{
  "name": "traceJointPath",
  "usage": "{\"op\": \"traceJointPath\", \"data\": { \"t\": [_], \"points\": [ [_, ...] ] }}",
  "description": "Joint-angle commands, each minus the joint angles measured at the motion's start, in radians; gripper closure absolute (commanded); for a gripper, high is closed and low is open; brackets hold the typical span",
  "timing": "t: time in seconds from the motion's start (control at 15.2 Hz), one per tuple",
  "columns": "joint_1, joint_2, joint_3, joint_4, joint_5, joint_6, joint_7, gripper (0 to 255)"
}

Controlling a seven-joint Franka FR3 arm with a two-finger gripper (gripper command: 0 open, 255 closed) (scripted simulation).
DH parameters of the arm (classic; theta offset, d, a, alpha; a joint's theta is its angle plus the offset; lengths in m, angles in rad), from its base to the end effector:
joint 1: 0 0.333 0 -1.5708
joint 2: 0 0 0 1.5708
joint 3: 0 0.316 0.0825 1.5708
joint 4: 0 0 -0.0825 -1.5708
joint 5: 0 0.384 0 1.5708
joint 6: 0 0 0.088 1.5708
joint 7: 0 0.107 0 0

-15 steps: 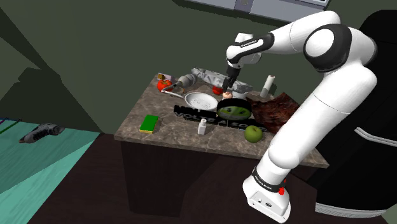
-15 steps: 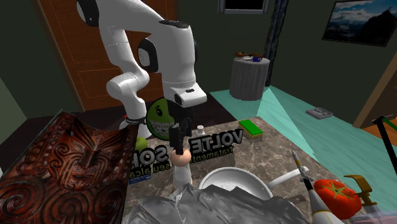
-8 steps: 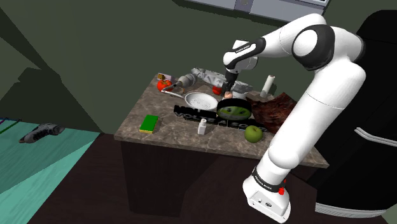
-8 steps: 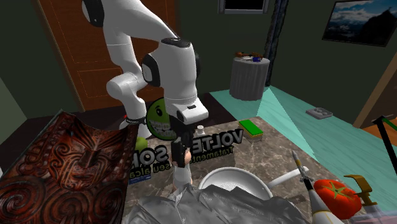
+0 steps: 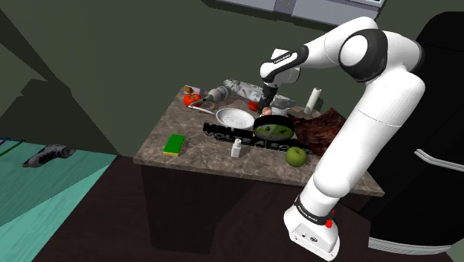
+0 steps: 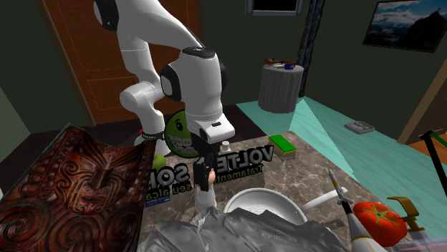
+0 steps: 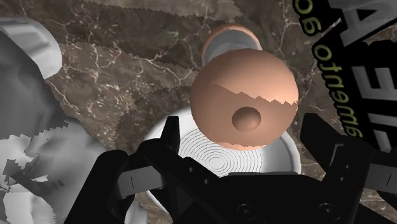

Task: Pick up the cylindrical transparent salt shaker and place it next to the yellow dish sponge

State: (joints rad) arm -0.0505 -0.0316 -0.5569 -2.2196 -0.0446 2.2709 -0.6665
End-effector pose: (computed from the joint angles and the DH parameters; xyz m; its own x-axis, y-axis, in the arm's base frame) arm 0.4342 -0.3043 0.3946 0.9950 0.0874 0.0492 0.0842 -0.9944 0.0636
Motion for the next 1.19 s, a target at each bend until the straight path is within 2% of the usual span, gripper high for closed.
{"op": "traceJointPath", "data": {
  "t": [0.0,0.07,0.66,1.12],
  "points": [
    [0.0,0.0,0.0,0.0,0.0,0.0,0.0,0],
    [0.0,0.0,0.0,0.0,0.0,0.0,0.0,255],
    [0.0,0.0,0.0,0.0,0.0,0.0,0.0,255],
    [0.001,-0.048,0.006,0.053,-0.028,-0.094,0.019,255]
  ]
}}
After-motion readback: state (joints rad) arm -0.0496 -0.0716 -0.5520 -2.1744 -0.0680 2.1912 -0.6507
